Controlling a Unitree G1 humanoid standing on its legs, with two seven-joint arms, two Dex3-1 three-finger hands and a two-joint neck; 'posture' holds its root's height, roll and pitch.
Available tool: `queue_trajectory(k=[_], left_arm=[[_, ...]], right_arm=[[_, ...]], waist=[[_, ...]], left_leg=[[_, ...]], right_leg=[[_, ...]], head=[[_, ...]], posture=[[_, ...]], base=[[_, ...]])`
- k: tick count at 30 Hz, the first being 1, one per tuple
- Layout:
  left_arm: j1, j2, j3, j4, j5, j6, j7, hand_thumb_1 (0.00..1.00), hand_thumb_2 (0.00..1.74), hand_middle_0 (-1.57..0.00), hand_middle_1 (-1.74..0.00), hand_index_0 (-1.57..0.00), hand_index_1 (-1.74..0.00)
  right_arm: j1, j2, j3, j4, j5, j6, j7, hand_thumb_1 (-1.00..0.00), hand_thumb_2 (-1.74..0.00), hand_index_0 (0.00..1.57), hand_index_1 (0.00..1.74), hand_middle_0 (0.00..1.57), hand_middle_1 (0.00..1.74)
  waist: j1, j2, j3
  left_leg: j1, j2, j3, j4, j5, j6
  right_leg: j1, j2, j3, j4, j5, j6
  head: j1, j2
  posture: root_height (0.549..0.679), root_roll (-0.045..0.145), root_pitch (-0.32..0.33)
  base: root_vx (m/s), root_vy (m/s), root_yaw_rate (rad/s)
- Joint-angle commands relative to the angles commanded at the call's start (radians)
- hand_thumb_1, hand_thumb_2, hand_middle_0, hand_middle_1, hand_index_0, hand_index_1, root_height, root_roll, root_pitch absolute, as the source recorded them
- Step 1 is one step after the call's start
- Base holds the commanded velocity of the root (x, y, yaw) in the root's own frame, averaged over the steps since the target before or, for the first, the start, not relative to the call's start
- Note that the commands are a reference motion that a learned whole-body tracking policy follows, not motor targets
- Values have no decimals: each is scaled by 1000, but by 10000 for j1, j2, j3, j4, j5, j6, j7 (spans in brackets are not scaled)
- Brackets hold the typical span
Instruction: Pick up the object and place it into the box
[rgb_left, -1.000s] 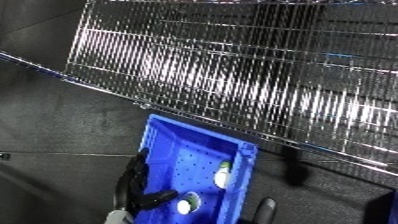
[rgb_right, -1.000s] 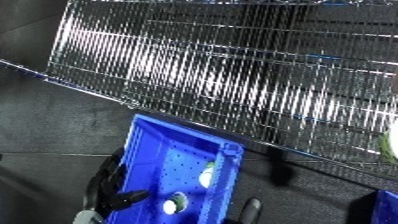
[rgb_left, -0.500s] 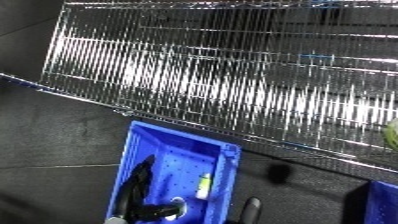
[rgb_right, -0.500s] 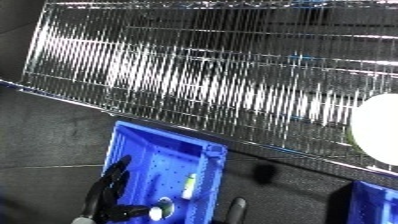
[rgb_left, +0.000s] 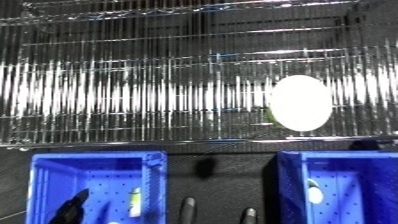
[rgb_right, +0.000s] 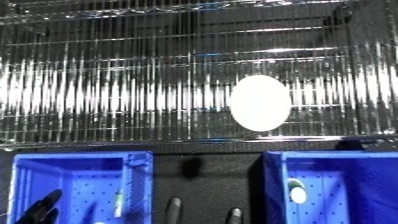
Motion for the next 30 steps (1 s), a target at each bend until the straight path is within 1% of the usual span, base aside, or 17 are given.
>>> queue_trajectory(k=[4,6,8,11,12,14,18,20,23,27,30], left_arm=[[24,-21,-83,-155,-44,119,129,150,261,-235,-261,-235,-261],[68,-70,-109,-240,-40,169,215,150,261,-235,-261,-235,-261],[170,-131,-124,-353,1,211,301,150,261,-235,-261,-235,-261],[471,-185,-176,-637,59,213,434,150,261,-235,-261,-235,-261],[594,-184,-196,-758,50,206,479,150,261,-235,-261,-235,-261],[804,-158,-202,-976,22,212,528,150,261,-235,-261,-235,-261],[1031,-92,-118,-1240,-95,299,510,150,261,-235,-261,-235,-261],[1109,-58,-44,-1288,-148,303,501,150,261,-235,-261,-235,-261],[1132,8,65,-1211,-214,261,472,150,261,-235,-261,-235,-261],[1046,71,135,-880,-327,132,342,150,261,-235,-261,-235,-261],[951,52,214,-589,-357,7,290,150,261,-235,-261,-235,-261]], right_arm=[[-56,-123,22,-214,-279,-80,38,0,0,0,0,0,0],[-92,-208,56,-416,-416,-90,185,0,0,0,0,0,0],[-96,-321,123,-804,-476,-17,498,0,0,0,0,0,0],[71,-556,312,-1774,-411,213,1067,0,0,0,0,0,0],[176,-654,389,-2163,-448,260,1175,0,0,0,0,0,0],[377,-868,526,-2957,-602,237,1182,0,0,0,0,0,0],[635,-1225,713,-4824,-998,50,785,0,0,0,0,0,0],[806,-1412,829,-6161,-1360,113,775,0,0,0,0,0,0],[958,-1806,1055,-8192,-1656,186,1006,0,0,0,0,0,0],[939,-2329,1013,-10244,-1251,206,1349,0,0,0,0,0,0],[790,-2494,759,-11370,-895,32,1550,0,0,0,0,0,0]], waist=[[-84,32,0],[-132,29,0],[-197,15,0],[-298,-15,0],[-332,-26,0],[-401,-46,0],[-578,-85,0],[-693,-121,0],[-854,-193,0],[-1023,-281,0],[-1125,-339,0]], left_leg=[[33,-8,38,16,-34,1],[45,-9,64,57,-73,-4],[57,-6,96,129,-135,-16],[60,-10,145,267,-237,-33],[54,-13,166,310,-265,-34],[39,-15,212,367,-301,-26],[-13,-2,327,422,-336,2],[-30,10,396,413,-345,1],[-32,49,483,340,-312,-26],[-46,131,566,297,-278,-77],[-67,207,626,307,-295,-116]], right_leg=[[-23,0,46,13,28,4],[-18,3,68,-13,54,7],[4,4,93,-42,74,5],[27,13,143,-53,83,-22],[23,22,167,-52,86,-33],[-9,42,219,-53,97,-46],[-128,88,309,-25,109,-47],[-175,113,338,-21,103,-40],[-228,142,380,-46,106,-2],[-284,185,441,-95,114,47],[-307,205,478,-107,94,77]], head=[[757,69],[1088,112],[1339,95],[1439,29],[1432,-1],[1398,-12],[1121,-38],[881,11],[506,67],[217,39],[-28,33]], posture=[[647,37,71],[647,38,70],[648,39,68],[648,42,64],[648,43,64],[648,45,64],[647,46,71],[647,46,75],[647,45,80],[647,44,86],[647,44,88]], base=[[-28,22,-156],[-27,24,-169],[-18,29,-170],[-5,26,-138],[-5,26,-127],[-15,30,-125],[-30,37,-125],[-29,23,-108],[-21,1,-85],[-13,3,-90],[-5,12,-80]])
